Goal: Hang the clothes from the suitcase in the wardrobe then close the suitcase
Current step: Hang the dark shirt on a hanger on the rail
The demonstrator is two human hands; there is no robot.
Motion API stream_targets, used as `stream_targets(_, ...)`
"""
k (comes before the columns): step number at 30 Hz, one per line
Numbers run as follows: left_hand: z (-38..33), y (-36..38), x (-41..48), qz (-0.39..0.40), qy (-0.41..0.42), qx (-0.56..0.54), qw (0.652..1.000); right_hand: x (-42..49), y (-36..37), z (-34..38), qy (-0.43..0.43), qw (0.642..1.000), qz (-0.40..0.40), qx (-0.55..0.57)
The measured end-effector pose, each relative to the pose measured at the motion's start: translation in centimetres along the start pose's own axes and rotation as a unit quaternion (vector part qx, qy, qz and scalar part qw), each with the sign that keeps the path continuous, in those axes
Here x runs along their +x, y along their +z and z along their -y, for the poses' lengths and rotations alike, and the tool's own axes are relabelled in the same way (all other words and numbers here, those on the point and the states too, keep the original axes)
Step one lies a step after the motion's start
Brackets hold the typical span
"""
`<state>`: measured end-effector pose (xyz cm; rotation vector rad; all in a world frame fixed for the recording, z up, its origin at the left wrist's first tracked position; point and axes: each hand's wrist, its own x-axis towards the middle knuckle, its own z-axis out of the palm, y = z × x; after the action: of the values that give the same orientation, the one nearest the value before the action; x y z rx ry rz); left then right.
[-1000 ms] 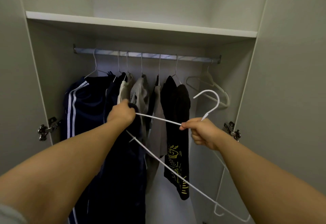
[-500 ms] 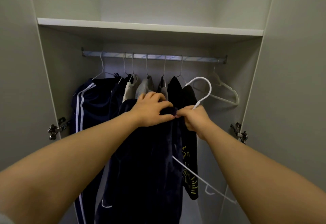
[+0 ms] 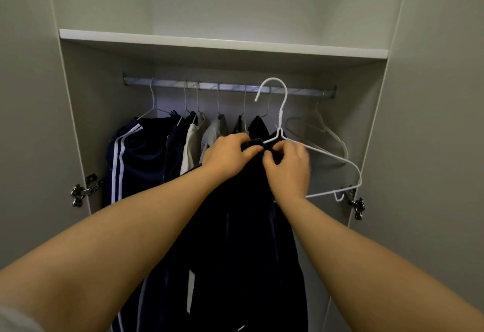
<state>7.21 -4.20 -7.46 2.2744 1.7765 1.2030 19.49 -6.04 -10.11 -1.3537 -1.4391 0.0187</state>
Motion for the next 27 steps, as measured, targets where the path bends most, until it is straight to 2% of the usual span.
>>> stream_targets(2,-0.2,-0.1,0.1,-0.017,-0.014,-0.022,1.000,-0.1,0.5,0.2,0.050,0.987,0.135,0.073)
stream_targets(3,-0.2,-0.3,0.1,-0.023,-0.019,-0.032,0.999,-0.3,0.7,0.2,0.067,0.977,0.174,0.098)
stream_targets(6,0.3,-0.7,-0.1,-0.045,-0.038,-0.042,0.997,-1.1,1.0,-0.3,0.085,0.958,0.215,0.173)
stream_targets(8,0.9,-1.3,-0.1,-0.063,-0.049,-0.060,0.995,-1.5,0.9,-1.3,0.121,0.914,0.290,0.256)
stream_targets(10,1.5,-2.2,0.1,-0.079,-0.054,-0.079,0.992,-2.0,0.3,-2.4,0.161,0.858,0.401,0.276)
stream_targets(12,2.2,-3.1,0.3,-0.092,-0.059,-0.094,0.990,-2.4,-0.2,-3.7,0.176,0.844,0.468,0.197)
stream_targets(16,3.5,-5.1,0.7,-0.120,-0.055,-0.120,0.984,-2.3,-0.5,-5.6,0.166,0.841,0.515,0.021)
stream_targets(18,4.2,-6.5,0.6,-0.138,-0.047,-0.149,0.978,-2.2,-0.9,-6.3,0.103,0.821,0.541,-0.153)
stream_targets(20,5.0,-7.9,0.3,-0.150,-0.039,-0.147,0.977,-2.0,-1.3,-6.7,0.031,0.796,0.522,-0.304)
stream_targets(22,6.0,-9.0,-0.1,-0.141,-0.029,-0.129,0.981,-1.6,-1.5,-6.6,-0.012,0.789,0.483,-0.379)
stream_targets(25,7.2,-9.8,-0.9,-0.111,-0.019,-0.090,0.990,-0.7,-1.3,-6.2,-0.033,0.774,0.428,-0.466)
stream_targets(27,7.8,-10.1,-1.5,-0.103,-0.010,-0.046,0.994,-0.1,-1.4,-6.2,-0.033,0.790,0.381,-0.479)
